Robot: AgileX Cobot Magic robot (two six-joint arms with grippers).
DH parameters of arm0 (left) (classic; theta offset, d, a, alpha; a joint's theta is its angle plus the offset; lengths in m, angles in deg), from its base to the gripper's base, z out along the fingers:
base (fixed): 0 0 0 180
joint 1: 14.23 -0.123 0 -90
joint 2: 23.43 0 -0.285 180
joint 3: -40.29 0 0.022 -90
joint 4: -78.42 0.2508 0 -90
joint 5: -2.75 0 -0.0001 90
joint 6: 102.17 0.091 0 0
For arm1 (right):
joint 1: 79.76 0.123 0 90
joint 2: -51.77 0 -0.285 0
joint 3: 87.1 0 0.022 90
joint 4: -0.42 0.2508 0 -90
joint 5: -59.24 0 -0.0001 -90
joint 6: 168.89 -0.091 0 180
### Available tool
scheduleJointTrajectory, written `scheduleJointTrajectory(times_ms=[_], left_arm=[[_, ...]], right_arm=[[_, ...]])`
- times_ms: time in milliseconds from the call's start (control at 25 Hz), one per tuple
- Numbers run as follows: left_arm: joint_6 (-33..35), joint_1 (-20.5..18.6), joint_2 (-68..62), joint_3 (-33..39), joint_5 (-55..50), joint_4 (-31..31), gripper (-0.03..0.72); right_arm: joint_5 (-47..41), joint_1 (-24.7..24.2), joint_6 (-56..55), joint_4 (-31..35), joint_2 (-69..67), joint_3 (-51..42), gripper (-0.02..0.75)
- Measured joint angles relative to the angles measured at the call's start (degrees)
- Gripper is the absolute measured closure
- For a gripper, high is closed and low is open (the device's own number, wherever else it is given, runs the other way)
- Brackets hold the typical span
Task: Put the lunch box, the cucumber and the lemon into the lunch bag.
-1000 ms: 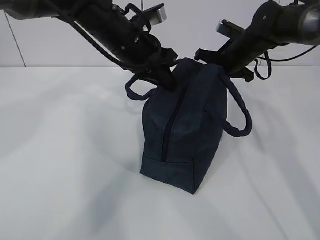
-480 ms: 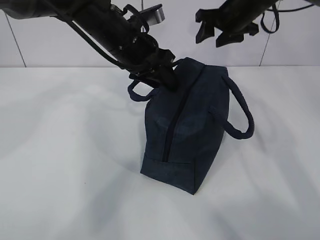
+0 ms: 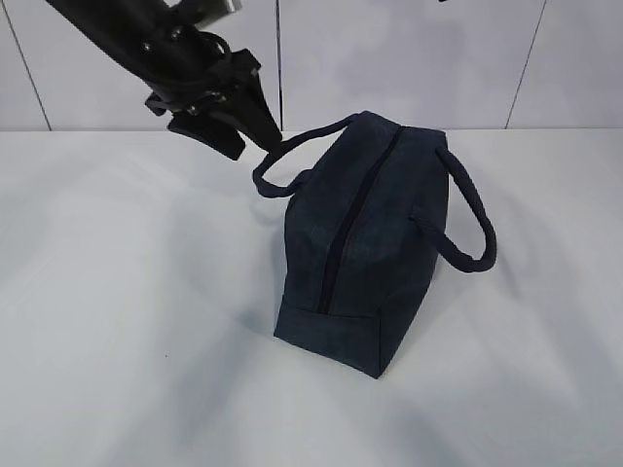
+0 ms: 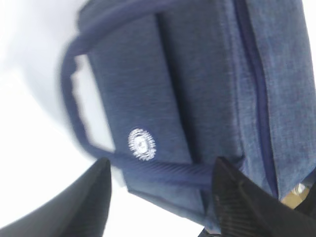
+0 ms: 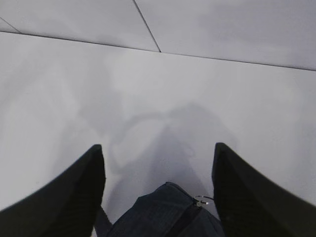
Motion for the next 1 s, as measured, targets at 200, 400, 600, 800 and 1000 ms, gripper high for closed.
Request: scheduleJointTrajectory(times_ms=[200, 400, 600, 800, 1000], left_arm=[[-3.7, -1.6, 3.9, -0.1, -0.7, 5.0, 0.244], [-11.7, -1.6, 8.9, 0.2, -1.2, 14.8, 0.247], [-16.9, -1.6, 17.8, 5.3, -1.7, 23.0, 0.251], [-17.7, -1.6, 27.9, 12.5, -2.3, 24.4, 0.253], [-17.7, -1.6, 37.3, 17.3, -2.4, 24.8, 0.257]], right_arm=[[-0.3, 0.0, -0.2, 0.2, 4.4, 0.0, 0.216], [-0.3, 0.0, -0.3, 0.9, 11.2, -6.5, 0.219], [-0.3, 0.0, 0.5, 1.1, 22.9, -22.0, 0.223], [-0.4, 0.0, 4.1, -0.5, 36.8, -39.1, 0.224], [-0.4, 0.0, 6.6, -6.6, 49.0, -50.3, 0.224]])
